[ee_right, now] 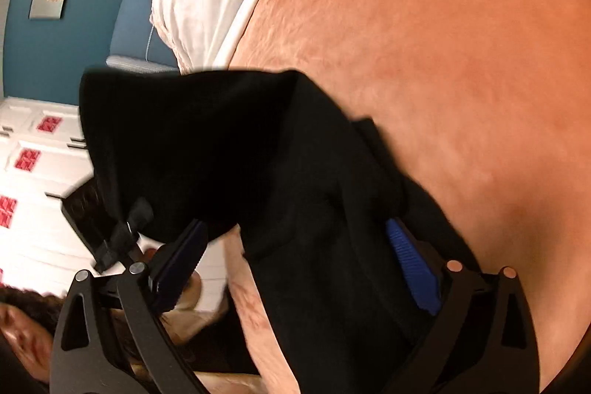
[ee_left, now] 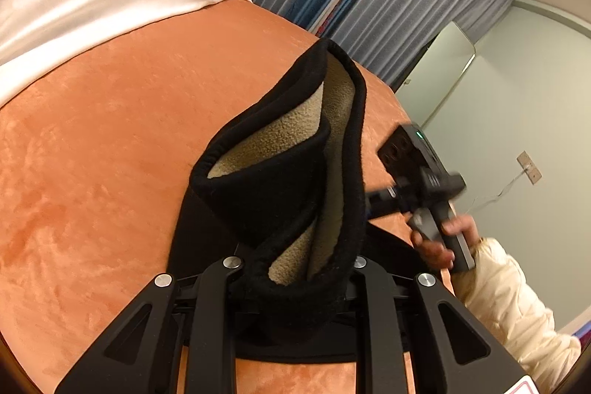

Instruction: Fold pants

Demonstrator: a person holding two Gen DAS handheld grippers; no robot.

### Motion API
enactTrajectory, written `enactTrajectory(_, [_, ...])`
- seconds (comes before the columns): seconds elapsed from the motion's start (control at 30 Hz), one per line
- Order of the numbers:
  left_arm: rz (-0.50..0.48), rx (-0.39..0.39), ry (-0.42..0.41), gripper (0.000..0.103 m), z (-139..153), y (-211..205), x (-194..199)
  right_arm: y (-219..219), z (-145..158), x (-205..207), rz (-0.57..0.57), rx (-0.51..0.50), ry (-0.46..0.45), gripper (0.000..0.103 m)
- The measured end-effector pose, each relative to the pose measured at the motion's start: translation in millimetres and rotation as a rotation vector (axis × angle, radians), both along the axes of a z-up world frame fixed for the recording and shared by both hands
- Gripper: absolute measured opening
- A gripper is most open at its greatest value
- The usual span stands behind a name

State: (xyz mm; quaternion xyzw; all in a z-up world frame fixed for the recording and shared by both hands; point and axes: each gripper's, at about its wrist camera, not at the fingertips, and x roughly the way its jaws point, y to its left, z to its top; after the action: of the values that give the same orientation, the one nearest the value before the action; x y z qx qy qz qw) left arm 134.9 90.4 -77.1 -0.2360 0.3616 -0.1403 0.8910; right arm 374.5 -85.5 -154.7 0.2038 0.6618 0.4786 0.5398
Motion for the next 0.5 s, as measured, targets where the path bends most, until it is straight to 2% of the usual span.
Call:
enactTrajectory(0.07, [-0.017, 0.021, 0.001, 0.018, -1.3, -6.0, -0.4, 1.6, -1.4, 15.9, -0.071, 0.033, 0.007, 0.095])
enactTrajectory(0.13, [-0.032, 0.027, 0.008, 0.018, -4.0, -10.9, -0.7, -6.8, -2.5, 31.2, -0.157, 0.113, 0.005, 0.095])
enactTrajectory(0.2, [-0.049, 0.032, 0.02, 0.018, -8.6, -16.0, -0.6, -7.0, -1.6, 41.1, -0.221, 0.152, -0.026, 0.095])
enactTrajectory(0.33, [-0.091, 0.064, 0.042, 0.018, -17.2, -28.2, -2.1, -17.4, 11.5, 44.9, -0.317, 0.054, -0.119, 0.095])
enactTrajectory(0.43, [-0.14, 0.119, 0.038, 0.018, -21.7, -42.6, -5.7, -40.9, 34.4, 32.0, -0.376, -0.033, -0.227, 0.095])
enactTrajectory(0.5, [-0.174, 0.172, 0.011, 0.018, -18.9, -57.8, -9.4, -52.1, 45.9, 24.0, -0.403, -0.048, -0.284, 0.095])
